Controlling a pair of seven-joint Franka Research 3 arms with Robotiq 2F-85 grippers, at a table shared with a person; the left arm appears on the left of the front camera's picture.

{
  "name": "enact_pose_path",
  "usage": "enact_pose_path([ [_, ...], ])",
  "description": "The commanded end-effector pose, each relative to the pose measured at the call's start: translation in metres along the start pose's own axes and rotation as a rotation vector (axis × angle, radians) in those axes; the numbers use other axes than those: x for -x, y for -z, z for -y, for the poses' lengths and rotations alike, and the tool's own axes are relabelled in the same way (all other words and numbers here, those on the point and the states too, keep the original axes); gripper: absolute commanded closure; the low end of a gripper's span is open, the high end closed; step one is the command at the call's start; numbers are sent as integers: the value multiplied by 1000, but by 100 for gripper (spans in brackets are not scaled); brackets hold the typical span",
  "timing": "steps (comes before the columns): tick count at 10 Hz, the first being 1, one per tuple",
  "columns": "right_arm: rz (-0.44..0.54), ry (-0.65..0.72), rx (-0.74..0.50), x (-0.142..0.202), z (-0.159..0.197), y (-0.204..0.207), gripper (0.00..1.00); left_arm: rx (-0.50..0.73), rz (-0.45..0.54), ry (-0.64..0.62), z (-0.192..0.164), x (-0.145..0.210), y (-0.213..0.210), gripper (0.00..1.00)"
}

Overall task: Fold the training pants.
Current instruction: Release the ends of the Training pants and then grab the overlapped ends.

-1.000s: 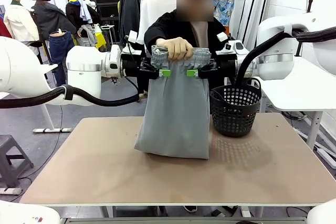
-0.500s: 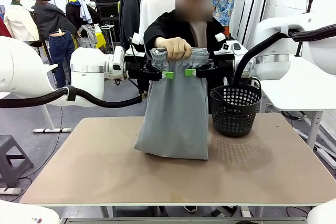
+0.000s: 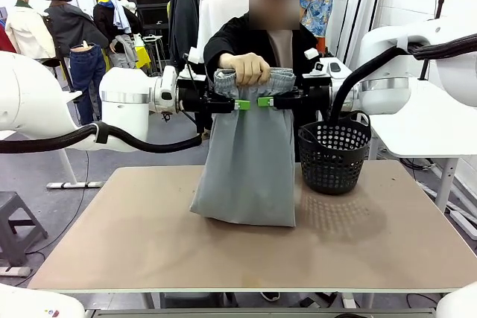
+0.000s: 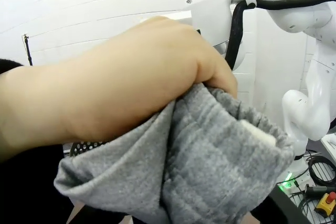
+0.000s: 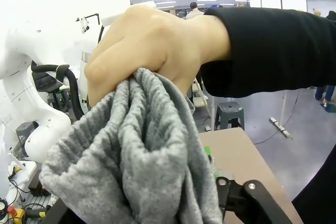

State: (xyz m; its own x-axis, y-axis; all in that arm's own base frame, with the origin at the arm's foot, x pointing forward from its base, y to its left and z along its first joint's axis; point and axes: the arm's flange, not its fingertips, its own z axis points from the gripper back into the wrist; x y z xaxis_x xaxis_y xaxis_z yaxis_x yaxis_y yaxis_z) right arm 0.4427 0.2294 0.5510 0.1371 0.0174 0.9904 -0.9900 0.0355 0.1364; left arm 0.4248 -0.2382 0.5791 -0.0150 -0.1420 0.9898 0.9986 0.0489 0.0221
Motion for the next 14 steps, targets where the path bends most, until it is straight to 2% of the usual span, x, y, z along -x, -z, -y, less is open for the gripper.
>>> enact_pose_path([
  [1, -9, 21, 13, -6, 5, 6, 98, 7, 56, -28, 4, -6, -1, 100],
  [5, -24, 15, 3, -7, 6, 8, 100, 33, 75, -44, 6, -3, 2, 100],
  [9, -24, 18, 7, -7, 12, 9, 100, 38, -17, -85, -5, 7, 9, 100],
  [10, -8, 2, -16, -5, 13, 9, 100, 74, -242, -171, -17, 11, 17, 100],
  [11, -24, 6, -2, 5, 2, 0, 100, 11, 24, -52, -2, 8, 0, 100],
  [14, -24, 6, -2, 5, 2, 0, 100, 11, 24, -52, -2, 8, 0, 100],
])
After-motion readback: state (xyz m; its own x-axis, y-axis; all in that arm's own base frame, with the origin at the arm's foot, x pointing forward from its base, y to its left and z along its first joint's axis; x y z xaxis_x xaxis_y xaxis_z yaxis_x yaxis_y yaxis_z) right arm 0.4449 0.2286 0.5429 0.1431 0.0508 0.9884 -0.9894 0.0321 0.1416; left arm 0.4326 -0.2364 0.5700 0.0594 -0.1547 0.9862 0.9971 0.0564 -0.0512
